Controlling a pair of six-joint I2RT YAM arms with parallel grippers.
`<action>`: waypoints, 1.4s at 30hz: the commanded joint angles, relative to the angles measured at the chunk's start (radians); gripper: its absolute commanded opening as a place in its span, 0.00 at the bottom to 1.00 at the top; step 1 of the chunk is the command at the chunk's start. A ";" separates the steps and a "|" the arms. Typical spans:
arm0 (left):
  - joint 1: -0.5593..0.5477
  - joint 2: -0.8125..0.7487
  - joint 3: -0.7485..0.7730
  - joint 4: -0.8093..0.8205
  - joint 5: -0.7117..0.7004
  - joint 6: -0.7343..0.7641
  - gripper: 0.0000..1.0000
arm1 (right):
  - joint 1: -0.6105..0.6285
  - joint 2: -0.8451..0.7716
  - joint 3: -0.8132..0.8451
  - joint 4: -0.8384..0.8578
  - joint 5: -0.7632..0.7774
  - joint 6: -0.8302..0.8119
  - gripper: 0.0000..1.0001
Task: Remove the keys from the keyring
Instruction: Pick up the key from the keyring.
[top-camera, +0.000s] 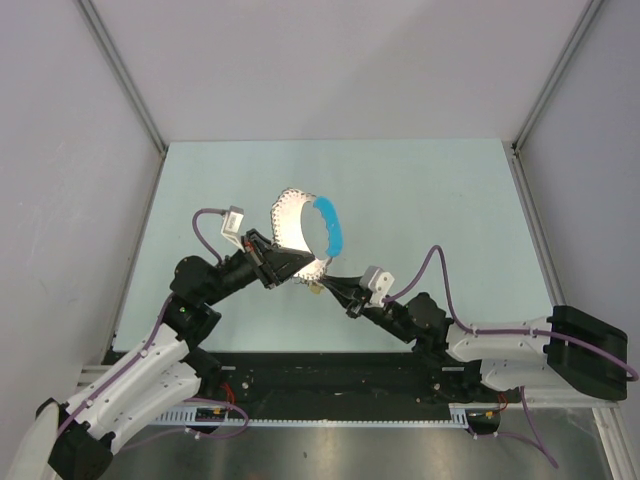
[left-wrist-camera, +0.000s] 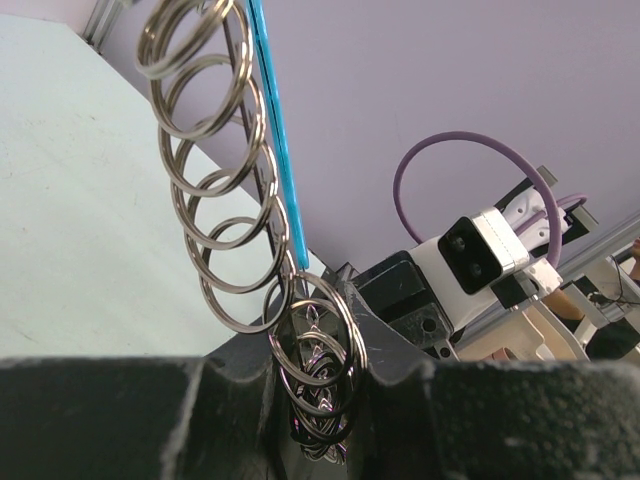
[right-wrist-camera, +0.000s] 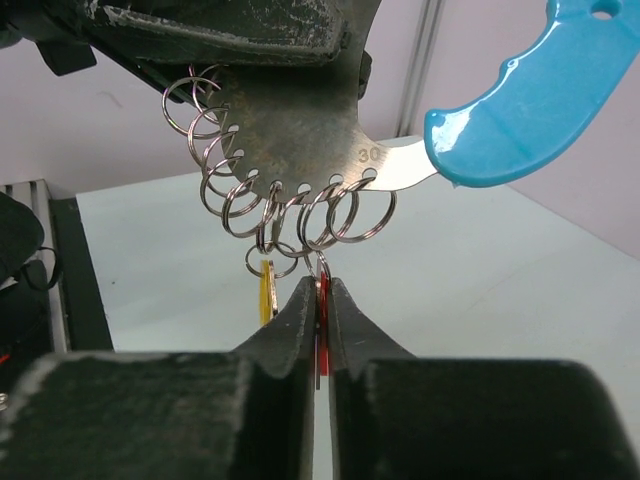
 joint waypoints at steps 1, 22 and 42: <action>-0.004 -0.014 0.018 0.052 -0.006 -0.001 0.00 | 0.007 -0.048 0.038 0.010 0.033 0.002 0.00; -0.004 -0.010 0.004 -0.082 -0.110 0.079 0.01 | 0.010 -0.329 0.038 -0.293 0.076 -0.093 0.00; -0.004 -0.163 0.144 -0.425 -0.052 0.524 0.69 | -0.073 -0.460 0.144 -0.613 -0.146 -0.255 0.00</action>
